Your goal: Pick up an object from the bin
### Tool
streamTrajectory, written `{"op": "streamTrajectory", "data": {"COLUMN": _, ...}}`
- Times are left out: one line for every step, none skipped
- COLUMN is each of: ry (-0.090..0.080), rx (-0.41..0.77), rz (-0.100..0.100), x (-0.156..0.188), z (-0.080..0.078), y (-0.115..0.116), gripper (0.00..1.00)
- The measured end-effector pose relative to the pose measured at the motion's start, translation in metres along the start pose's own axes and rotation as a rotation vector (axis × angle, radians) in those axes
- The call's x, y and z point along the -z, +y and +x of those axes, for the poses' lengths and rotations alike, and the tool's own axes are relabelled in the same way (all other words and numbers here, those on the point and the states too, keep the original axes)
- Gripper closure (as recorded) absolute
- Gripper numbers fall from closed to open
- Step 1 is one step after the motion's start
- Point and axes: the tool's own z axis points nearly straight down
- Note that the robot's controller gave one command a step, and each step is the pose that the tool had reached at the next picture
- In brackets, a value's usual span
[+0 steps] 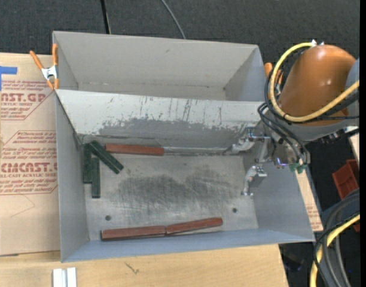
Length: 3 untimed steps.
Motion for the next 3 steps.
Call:
{"op": "streamTrajectory", "data": {"ry": 0.000, "rx": 0.000, "rz": 0.000, "x": 0.000, "z": 0.000, "y": 0.000, "gripper": 0.00}}
{"op": "streamTrajectory", "data": {"ry": -0.008, "rx": 0.050, "rz": 0.001, "x": -0.035, "z": 0.008, "y": 0.005, "gripper": 0.00}}
{"op": "streamTrajectory", "data": {"ry": -0.001, "rx": 0.271, "rz": 0.000, "x": -0.089, "z": 0.015, "y": 0.019, "gripper": 0.00}}
